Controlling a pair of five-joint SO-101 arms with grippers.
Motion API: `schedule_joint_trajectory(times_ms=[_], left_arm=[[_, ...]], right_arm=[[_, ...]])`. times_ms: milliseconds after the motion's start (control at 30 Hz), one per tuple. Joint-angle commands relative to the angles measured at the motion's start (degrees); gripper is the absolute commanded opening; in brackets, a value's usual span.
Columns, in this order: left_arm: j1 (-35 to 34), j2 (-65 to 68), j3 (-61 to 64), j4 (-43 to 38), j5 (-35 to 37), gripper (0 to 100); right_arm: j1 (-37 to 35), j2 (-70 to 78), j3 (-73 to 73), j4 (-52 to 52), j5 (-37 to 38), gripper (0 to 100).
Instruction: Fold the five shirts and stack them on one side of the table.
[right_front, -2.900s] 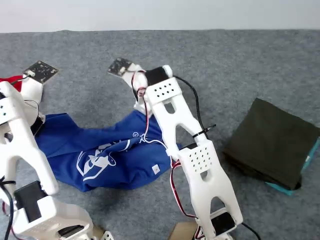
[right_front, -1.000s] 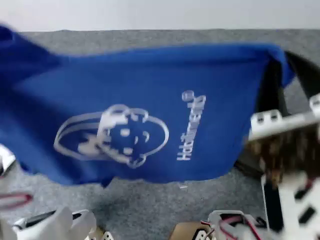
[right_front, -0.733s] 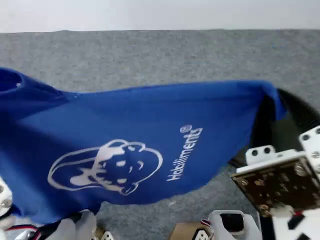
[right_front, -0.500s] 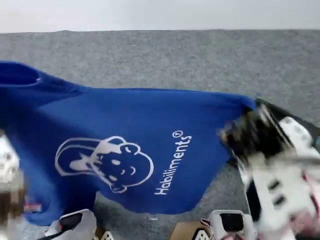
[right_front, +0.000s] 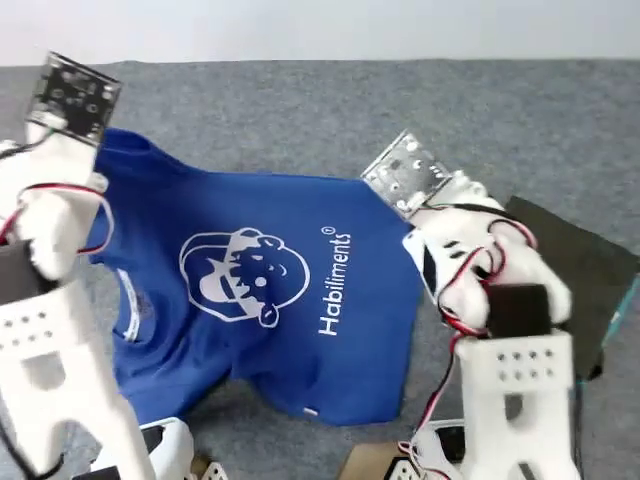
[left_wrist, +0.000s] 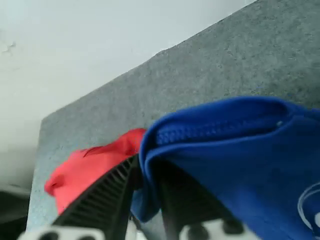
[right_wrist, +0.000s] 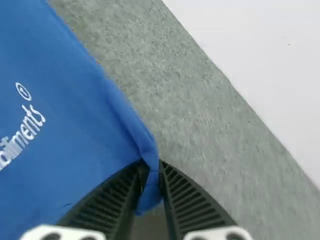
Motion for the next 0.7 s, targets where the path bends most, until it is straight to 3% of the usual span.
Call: schedule_joint_trajectory(times_ms=[0, 133, 267, 567, 667], left_arm=[[0.7, -1.0, 10.9, -16.6, -0.4, 0], [1.6, 0.3, 18.2, -27.6, -0.4, 0], [1.4, 8.2, 17.1, -34.6, -0.3, 0], [1.6, 32.3, -6.5, -36.8, -0.3, 0], [1.6, 39.5, -14.8, -36.7, -0.3, 0]], right_arm=[[1.0, 4.6, 1.4, -9.9, 1.1, 1.1], [1.6, 12.7, 0.8, -18.9, 1.1, 1.1], [2.0, 21.0, -3.3, -25.9, 1.2, 1.1], [2.0, 42.9, -26.3, -31.0, 1.6, 1.1], [1.7, 51.0, -36.6, -31.0, 5.9, 1.1]])
